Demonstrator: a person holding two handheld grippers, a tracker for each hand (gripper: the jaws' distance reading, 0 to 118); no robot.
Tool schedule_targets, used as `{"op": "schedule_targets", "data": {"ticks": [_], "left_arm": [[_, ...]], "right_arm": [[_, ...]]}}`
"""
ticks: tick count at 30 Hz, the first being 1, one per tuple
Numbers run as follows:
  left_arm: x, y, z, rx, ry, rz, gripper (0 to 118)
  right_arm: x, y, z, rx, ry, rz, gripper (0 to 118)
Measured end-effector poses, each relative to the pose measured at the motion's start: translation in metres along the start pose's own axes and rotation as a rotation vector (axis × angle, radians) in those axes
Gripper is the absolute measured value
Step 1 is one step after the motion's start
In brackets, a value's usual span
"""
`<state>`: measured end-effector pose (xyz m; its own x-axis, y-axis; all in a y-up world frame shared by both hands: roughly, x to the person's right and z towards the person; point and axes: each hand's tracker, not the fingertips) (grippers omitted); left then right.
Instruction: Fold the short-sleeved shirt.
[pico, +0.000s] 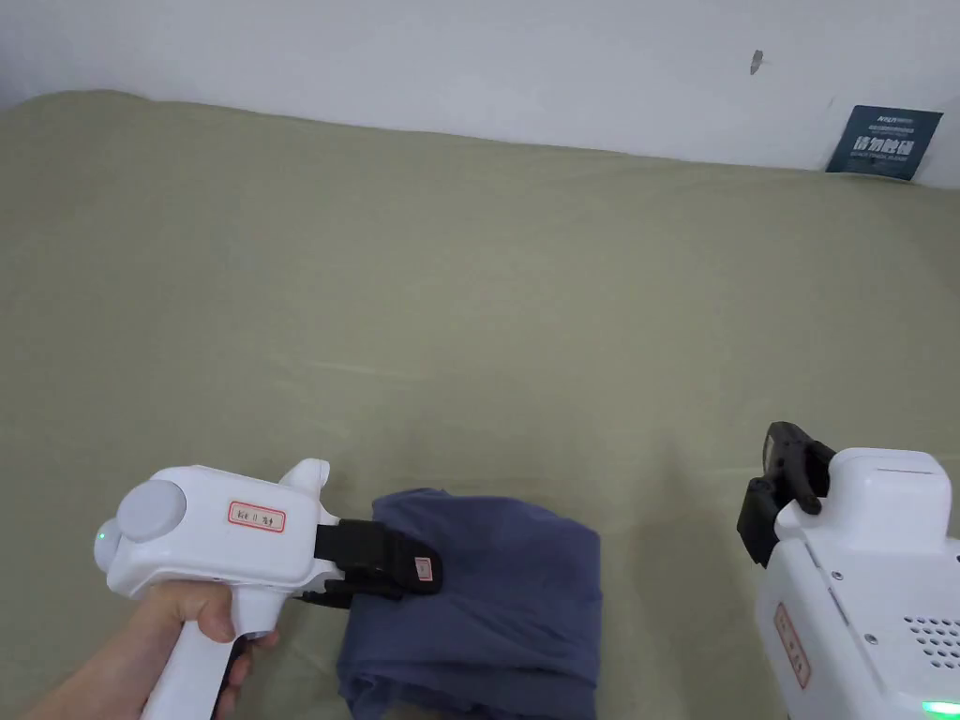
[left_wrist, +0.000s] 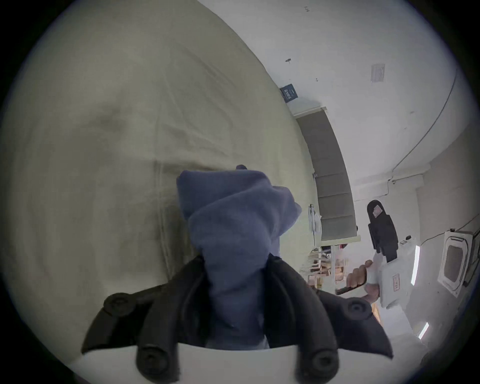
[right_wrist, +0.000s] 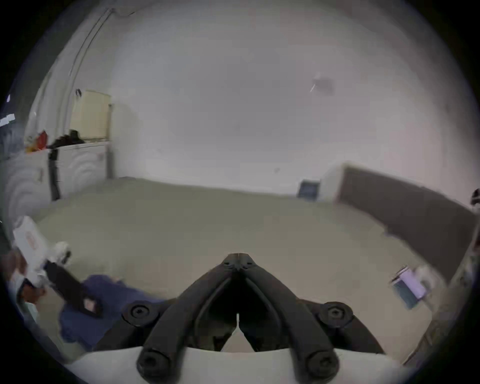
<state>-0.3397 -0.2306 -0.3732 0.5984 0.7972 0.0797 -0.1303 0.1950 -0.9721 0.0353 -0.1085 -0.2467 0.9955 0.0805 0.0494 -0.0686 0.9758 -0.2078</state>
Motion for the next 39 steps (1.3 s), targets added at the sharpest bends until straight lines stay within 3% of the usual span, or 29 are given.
{"op": "schedule_targets", "data": {"ticks": [7, 10, 21, 27, 33, 38, 39], "left_arm": [[-0.002, 0.012, 0.074, 0.004, 0.048, -0.017, 30], [-0.027, 0.025, 0.122, 0.028, 0.084, -0.016, 30], [-0.146, 0.057, 0.307, 0.166, 0.220, 0.113, 30], [-0.185, 0.078, 0.364, 0.180, 0.297, 0.135, 30], [-0.210, 0.095, 0.386, 0.198, 0.350, 0.158, 30], [-0.214, 0.099, 0.385, 0.202, 0.387, 0.160, 30], [-0.212, 0.099, 0.383, 0.200, 0.400, 0.150, 41]], "right_arm": [[-0.029, 0.004, -0.002, 0.020, -0.022, 0.015, 0], [-0.055, 0.006, -0.010, 0.015, 0.024, 0.027, 0], [-0.218, 0.009, -0.046, 0.000, 0.323, 0.038, 0], [-0.294, 0.000, -0.063, -0.027, 0.401, 0.011, 0], [-0.331, -0.011, -0.078, -0.058, 0.454, 0.017, 0], [-0.334, -0.015, -0.083, -0.075, 0.459, 0.010, 0], [-0.332, -0.015, -0.084, -0.077, 0.461, 0.008, 0]]}}
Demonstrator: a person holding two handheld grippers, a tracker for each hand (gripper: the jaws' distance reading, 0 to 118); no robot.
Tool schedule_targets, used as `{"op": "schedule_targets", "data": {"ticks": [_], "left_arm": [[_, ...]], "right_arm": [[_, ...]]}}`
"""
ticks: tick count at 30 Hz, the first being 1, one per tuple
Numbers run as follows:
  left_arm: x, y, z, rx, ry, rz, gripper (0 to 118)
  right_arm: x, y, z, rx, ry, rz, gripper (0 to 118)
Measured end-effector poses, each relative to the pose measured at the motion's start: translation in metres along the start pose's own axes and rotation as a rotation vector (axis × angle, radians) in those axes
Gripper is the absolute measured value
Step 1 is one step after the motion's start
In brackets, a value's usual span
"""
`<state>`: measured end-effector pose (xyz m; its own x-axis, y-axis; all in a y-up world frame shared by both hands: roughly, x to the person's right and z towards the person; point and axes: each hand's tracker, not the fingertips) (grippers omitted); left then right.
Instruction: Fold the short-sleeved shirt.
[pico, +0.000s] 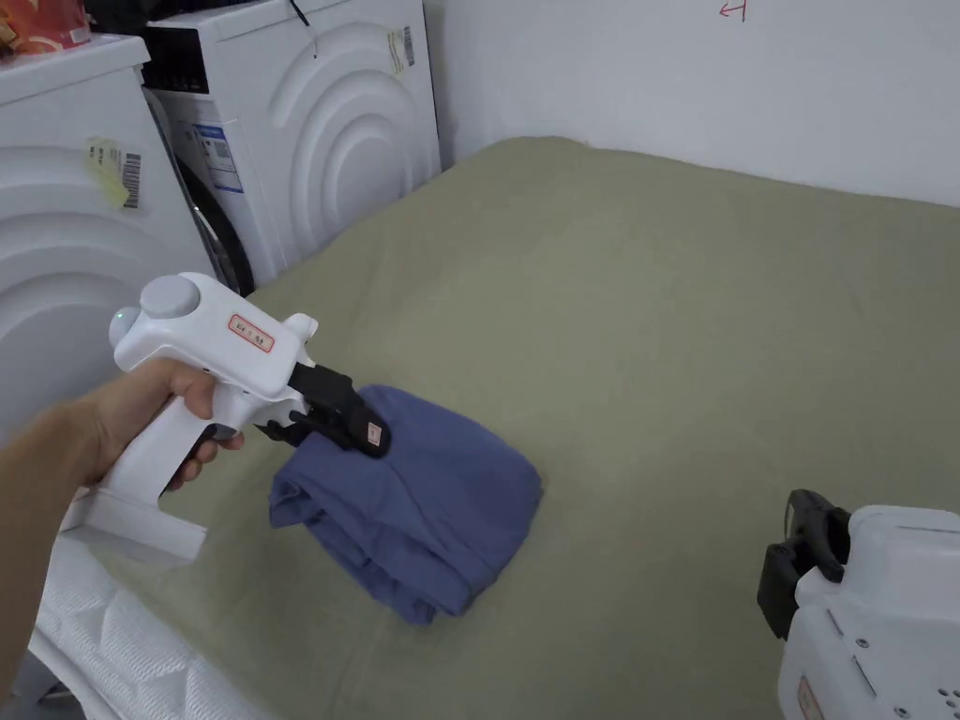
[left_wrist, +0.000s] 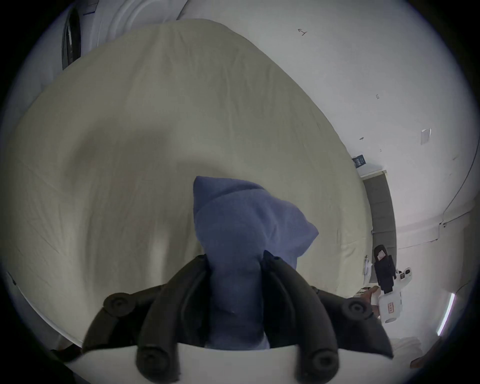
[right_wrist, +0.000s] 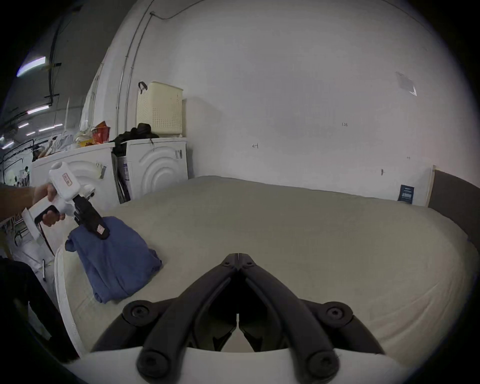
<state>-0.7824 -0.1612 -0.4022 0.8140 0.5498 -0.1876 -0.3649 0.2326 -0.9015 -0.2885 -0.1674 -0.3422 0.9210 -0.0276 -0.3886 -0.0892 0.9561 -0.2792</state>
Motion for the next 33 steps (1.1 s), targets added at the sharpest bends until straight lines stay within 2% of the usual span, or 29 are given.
{"op": "schedule_targets", "data": {"ticks": [1, 2, 3, 5, 8, 10, 11, 12, 13, 14, 15, 18, 20, 21, 22, 23, 24, 25, 27, 33], "left_arm": [[0.003, 0.000, 0.000, 0.003, 0.023, -0.010, 68], [0.004, 0.001, 0.002, 0.020, 0.038, -0.019, 100], [0.010, -0.005, 0.007, 0.049, 0.091, -0.018, 118], [0.020, -0.011, 0.023, 0.155, 0.098, -0.026, 115], [0.042, -0.020, 0.041, 0.191, 0.096, -0.031, 114], [0.071, -0.029, 0.046, 0.202, 0.114, -0.076, 108], [0.089, -0.035, 0.047, 0.234, 0.126, -0.103, 91], [0.108, -0.042, 0.048, 0.287, 0.140, -0.119, 37], [0.123, -0.051, 0.044, 0.319, 0.089, -0.123, 0], [0.142, -0.060, 0.038, 0.347, 0.052, -0.159, 0], [0.168, -0.072, 0.029, 0.390, 0.125, -0.217, 0], [0.253, -0.115, -0.006, 0.418, 0.128, -0.342, 0], [0.311, -0.151, -0.028, 0.532, 0.127, -0.400, 0], [0.337, -0.166, -0.039, 0.554, 0.086, -0.391, 0], [0.361, -0.188, -0.050, 0.611, 0.121, -0.392, 0], [0.386, -0.204, -0.058, 0.649, 0.099, -0.415, 0], [0.410, -0.221, -0.067, 0.694, 0.069, -0.438, 0], [0.430, -0.235, -0.072, 0.765, 0.118, -0.439, 0], [0.473, -0.256, -0.089, 0.870, 0.178, -0.537, 0], [0.554, -0.312, -0.105, 1.041, 0.281, -0.649, 0]], "right_arm": [[0.002, 0.000, 0.002, -0.003, -0.001, 0.002, 0], [0.005, 0.000, 0.005, -0.001, -0.003, -0.001, 0], [0.009, 0.001, 0.007, -0.006, -0.001, -0.006, 0], [0.017, 0.003, 0.016, -0.009, 0.002, -0.017, 0], [0.033, 0.009, 0.032, -0.009, 0.005, -0.008, 0], [0.047, 0.016, 0.047, 0.004, 0.000, -0.014, 0], [0.056, 0.021, 0.054, 0.009, 0.000, -0.025, 0], [0.065, 0.026, 0.061, 0.018, 0.000, -0.034, 0], [0.073, 0.030, 0.067, 0.020, -0.009, -0.034, 0], [0.084, 0.035, 0.075, 0.026, -0.011, -0.036, 0], [0.096, 0.040, 0.082, 0.034, -0.014, -0.040, 0], [0.133, 0.056, 0.110, 0.048, -0.058, -0.028, 0], [0.162, 0.066, 0.132, 0.055, -0.076, -0.041, 0], [0.175, 0.069, 0.144, 0.060, -0.120, -0.044, 0], [0.189, 0.073, 0.156, 0.061, -0.133, -0.044, 0], [0.203, 0.076, 0.168, 0.062, -0.142, -0.037, 0], [0.216, 0.080, 0.182, 0.066, -0.193, -0.020, 0], [0.226, 0.081, 0.194, 0.074, -0.214, -0.011, 0], [0.250, 0.084, 0.220, 0.091, -0.258, -0.004, 0], [0.296, 0.084, 0.273, 0.121, -0.354, -0.004, 0]]}}
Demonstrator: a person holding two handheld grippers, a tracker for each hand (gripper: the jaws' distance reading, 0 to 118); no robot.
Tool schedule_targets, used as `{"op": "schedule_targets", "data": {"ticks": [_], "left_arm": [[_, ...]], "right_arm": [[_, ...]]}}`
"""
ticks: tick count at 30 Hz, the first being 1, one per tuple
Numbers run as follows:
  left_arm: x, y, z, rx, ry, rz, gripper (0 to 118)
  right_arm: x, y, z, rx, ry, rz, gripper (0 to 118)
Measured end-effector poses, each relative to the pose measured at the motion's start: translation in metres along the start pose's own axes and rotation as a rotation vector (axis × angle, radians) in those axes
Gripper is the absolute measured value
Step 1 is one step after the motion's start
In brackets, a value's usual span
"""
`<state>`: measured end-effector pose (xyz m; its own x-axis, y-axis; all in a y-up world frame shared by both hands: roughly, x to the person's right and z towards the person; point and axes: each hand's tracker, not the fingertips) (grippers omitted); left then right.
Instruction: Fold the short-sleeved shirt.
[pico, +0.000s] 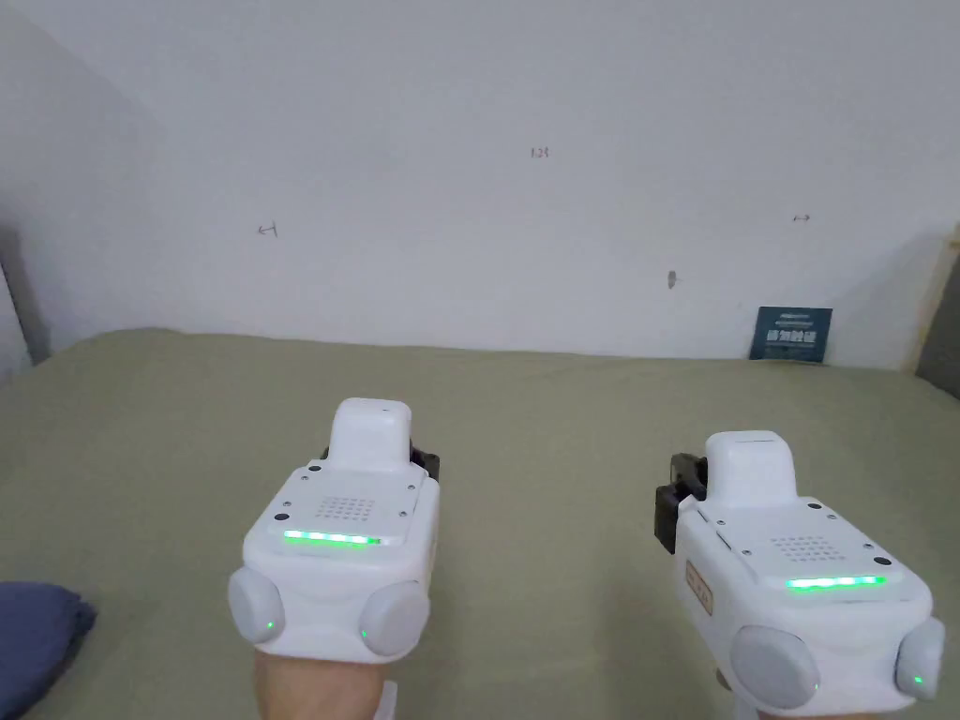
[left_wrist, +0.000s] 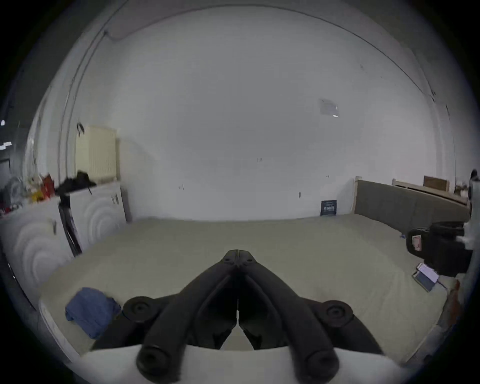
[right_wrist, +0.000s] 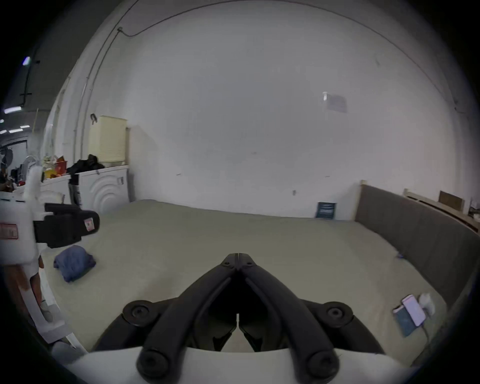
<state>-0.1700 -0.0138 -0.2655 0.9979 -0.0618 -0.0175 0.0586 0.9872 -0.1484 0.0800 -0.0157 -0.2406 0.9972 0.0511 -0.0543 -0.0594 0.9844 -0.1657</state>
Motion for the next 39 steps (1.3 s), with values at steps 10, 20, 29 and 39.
{"op": "schedule_targets", "data": {"ticks": [10, 20, 29, 39], "left_arm": [[0.019, 0.013, 0.019, -0.005, -0.011, -0.016, 0], [0.013, 0.011, 0.014, -0.045, -0.020, -0.015, 0], [-0.004, 0.009, 0.005, -0.053, -0.010, 0.039, 118], [-0.005, 0.004, 0.012, -0.032, 0.007, 0.020, 118]], "right_arm": [[0.025, 0.000, 0.020, 0.039, -0.068, -0.031, 0], [0.018, 0.001, 0.011, 0.048, -0.066, -0.038, 0], [0.015, 0.007, 0.008, 0.081, -0.090, -0.045, 110], [0.011, 0.003, 0.010, 0.080, -0.083, -0.026, 118]]}}
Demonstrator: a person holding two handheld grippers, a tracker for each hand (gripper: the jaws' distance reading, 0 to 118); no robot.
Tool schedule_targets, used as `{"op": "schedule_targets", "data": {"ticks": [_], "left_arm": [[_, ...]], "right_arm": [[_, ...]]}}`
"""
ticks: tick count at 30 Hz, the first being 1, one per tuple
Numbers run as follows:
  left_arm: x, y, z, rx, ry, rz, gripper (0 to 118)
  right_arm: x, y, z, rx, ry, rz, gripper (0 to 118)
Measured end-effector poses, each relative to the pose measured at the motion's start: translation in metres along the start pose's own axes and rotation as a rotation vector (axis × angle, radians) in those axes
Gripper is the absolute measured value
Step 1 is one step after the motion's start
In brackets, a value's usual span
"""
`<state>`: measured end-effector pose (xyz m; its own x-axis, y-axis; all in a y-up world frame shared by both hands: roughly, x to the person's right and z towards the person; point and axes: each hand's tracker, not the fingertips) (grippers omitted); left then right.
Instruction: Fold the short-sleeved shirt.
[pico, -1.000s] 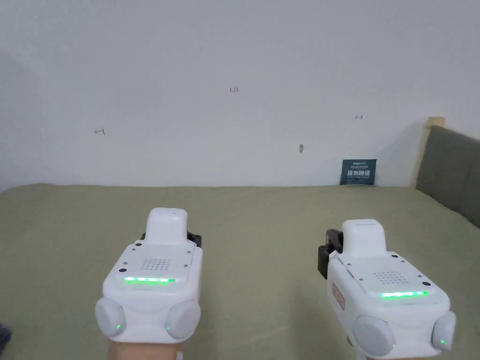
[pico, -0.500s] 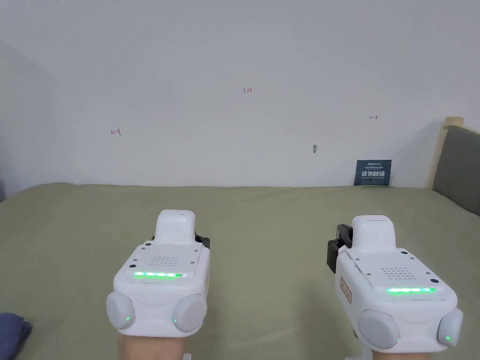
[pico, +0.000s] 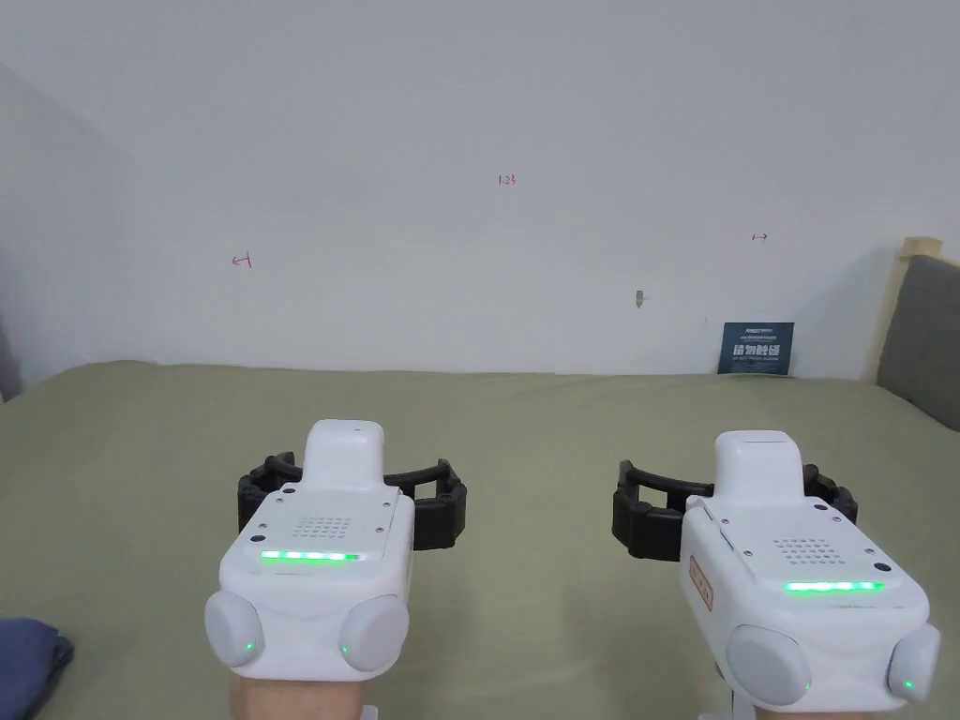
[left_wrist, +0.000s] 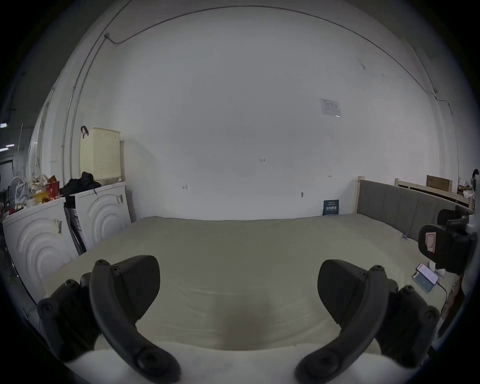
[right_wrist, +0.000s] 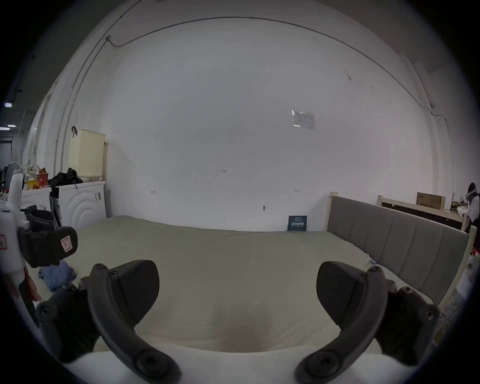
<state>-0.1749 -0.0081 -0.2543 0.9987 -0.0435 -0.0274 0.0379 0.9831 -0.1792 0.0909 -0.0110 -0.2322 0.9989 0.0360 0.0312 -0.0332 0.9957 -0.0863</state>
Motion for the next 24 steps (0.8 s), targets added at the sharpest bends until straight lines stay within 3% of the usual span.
{"op": "schedule_targets", "data": {"ticks": [7, 12, 16, 24], "left_arm": [[0.002, 0.003, 0.004, 0.010, 0.053, -0.040, 118], [-0.005, 0.007, 0.008, -0.039, -0.144, 0.042, 118], [-0.006, 0.009, 0.009, 0.002, -0.034, 0.046, 118], [-0.006, 0.025, 0.004, -0.112, -0.041, 0.083, 118]], "right_arm": [[-0.001, 0.004, 0.001, -0.002, 0.007, 0.003, 118], [-0.004, 0.005, 0.003, -0.011, 0.003, 0.021, 118], [-0.002, 0.007, 0.003, -0.013, 0.000, 0.017, 118], [-0.004, 0.012, 0.005, -0.011, 0.002, 0.036, 118]]}}
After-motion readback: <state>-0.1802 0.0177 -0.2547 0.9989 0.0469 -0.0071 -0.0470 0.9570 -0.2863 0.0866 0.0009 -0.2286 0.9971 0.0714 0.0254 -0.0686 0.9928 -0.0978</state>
